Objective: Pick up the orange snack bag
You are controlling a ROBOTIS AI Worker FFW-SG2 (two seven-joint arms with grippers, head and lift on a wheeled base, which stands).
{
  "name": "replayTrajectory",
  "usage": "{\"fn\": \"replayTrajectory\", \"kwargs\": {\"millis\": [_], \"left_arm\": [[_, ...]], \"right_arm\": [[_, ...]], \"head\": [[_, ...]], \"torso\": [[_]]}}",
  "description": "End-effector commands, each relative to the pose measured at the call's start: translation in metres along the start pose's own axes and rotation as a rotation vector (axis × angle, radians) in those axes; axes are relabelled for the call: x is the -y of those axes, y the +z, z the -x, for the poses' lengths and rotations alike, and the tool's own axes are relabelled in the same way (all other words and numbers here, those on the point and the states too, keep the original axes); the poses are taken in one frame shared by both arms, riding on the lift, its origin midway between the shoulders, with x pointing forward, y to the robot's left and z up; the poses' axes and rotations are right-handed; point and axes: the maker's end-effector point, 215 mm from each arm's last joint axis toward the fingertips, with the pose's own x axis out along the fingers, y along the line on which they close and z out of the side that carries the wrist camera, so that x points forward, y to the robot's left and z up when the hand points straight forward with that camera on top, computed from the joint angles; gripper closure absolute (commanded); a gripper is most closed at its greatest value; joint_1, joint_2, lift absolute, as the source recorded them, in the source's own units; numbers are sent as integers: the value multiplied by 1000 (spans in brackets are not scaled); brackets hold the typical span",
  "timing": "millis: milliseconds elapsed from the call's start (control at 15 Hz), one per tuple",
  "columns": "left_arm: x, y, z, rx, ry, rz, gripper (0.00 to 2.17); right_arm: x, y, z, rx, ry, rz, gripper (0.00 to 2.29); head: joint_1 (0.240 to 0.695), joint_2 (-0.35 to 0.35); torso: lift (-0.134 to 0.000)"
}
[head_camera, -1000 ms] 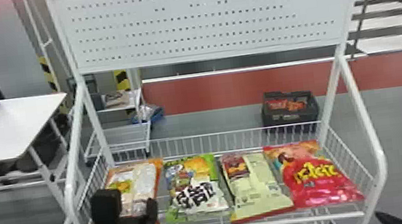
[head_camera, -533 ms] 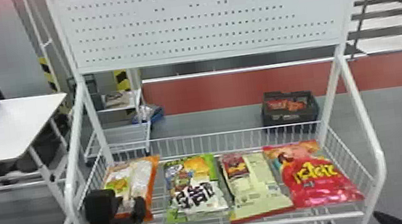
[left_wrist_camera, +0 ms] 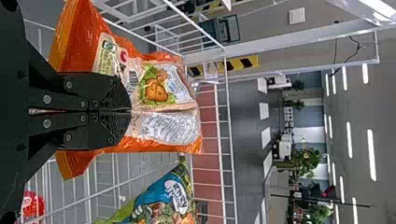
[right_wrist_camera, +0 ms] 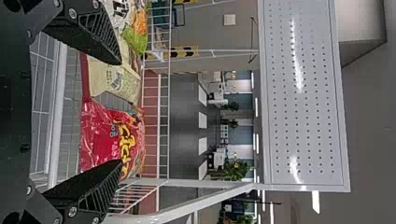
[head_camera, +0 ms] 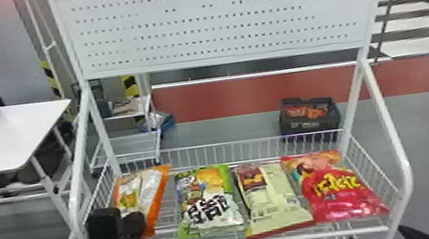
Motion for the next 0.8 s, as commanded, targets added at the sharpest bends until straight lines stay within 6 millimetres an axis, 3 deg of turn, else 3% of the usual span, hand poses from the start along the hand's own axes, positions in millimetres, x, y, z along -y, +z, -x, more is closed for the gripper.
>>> {"fn": "replayTrajectory", "kwargs": {"millis": [0, 467, 733], "left_arm": [[-2, 0, 3, 4, 2, 4, 1204], [13, 34, 39, 82, -32, 26, 1204], [8, 45, 66, 129, -29, 48, 1204]], "right_arm": [[0, 0, 0, -1, 0, 0, 144], [-8, 0, -1, 0, 13, -4, 144], [-10, 0, -1, 2, 14, -7, 144]], "head": [[499, 0], [499, 0], [499, 0]], "torso": [[0], [0], [0]]}}
